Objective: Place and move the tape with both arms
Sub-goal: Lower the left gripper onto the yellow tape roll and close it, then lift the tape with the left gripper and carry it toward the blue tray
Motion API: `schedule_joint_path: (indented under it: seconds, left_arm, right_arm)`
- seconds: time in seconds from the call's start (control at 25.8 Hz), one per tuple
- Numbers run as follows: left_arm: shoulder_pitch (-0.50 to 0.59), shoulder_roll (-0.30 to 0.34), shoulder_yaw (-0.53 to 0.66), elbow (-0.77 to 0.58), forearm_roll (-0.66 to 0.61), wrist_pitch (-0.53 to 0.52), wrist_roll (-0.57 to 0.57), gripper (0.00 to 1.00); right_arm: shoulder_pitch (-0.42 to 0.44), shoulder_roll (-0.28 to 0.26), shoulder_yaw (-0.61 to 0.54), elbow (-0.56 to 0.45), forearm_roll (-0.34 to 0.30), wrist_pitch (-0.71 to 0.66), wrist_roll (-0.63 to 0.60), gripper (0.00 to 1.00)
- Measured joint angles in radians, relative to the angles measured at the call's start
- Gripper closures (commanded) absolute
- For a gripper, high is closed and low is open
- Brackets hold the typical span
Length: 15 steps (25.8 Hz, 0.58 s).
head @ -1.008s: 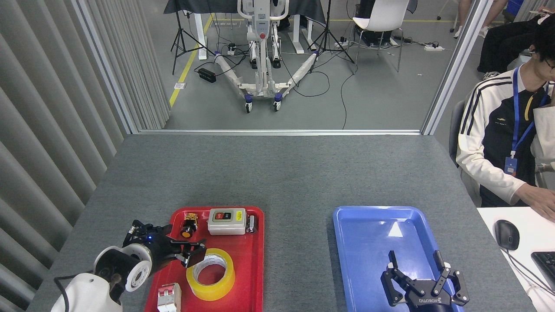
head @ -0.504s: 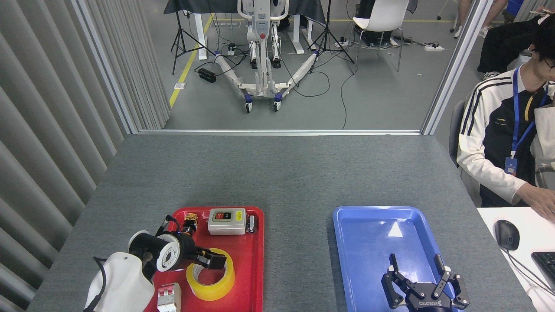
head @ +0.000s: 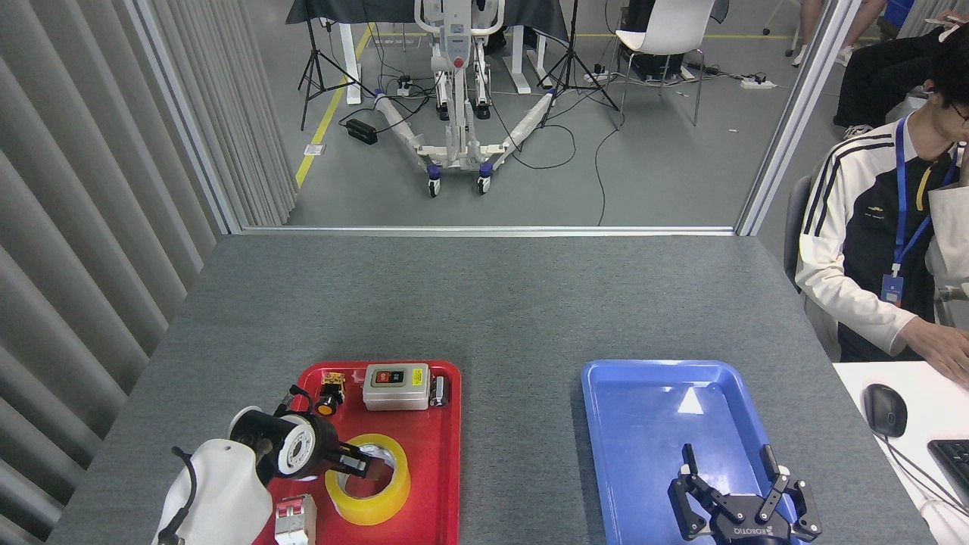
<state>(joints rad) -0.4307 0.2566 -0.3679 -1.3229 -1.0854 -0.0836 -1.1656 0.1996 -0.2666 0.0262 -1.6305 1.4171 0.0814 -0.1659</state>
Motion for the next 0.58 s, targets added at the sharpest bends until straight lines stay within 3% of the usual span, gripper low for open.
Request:
schedule_joint_path:
  seconds: [0.27, 0.31, 0.39, 0.58]
  left_arm:
    - [-0.009, -0.003, -0.001, 0.018, -0.001, 0.000, -0.001, 0.43]
    - [-0.010, -0.004, -0.004, 0.022, -0.001, 0.000, -0.001, 0.47]
    - [-0.011, -0.004, -0.009, 0.029, -0.001, 0.002, -0.001, 0.68]
    - [-0.011, -0.005, -0.015, 0.034, 0.001, -0.001, -0.001, 0.77]
  right_arm:
    - [-0.001, 0.003, 0.000, 0.000, 0.001, 0.000, -0.003, 0.00]
    - [-0.002, 0.004, 0.000, 0.000, 0.001, 0.000, -0.003, 0.00]
    - [-0.002, 0.007, 0.001, 0.000, 0.003, 0.000, -0.004, 0.00]
    - [-0.002, 0.011, 0.004, 0.000, 0.004, 0.000, -0.007, 0.02]
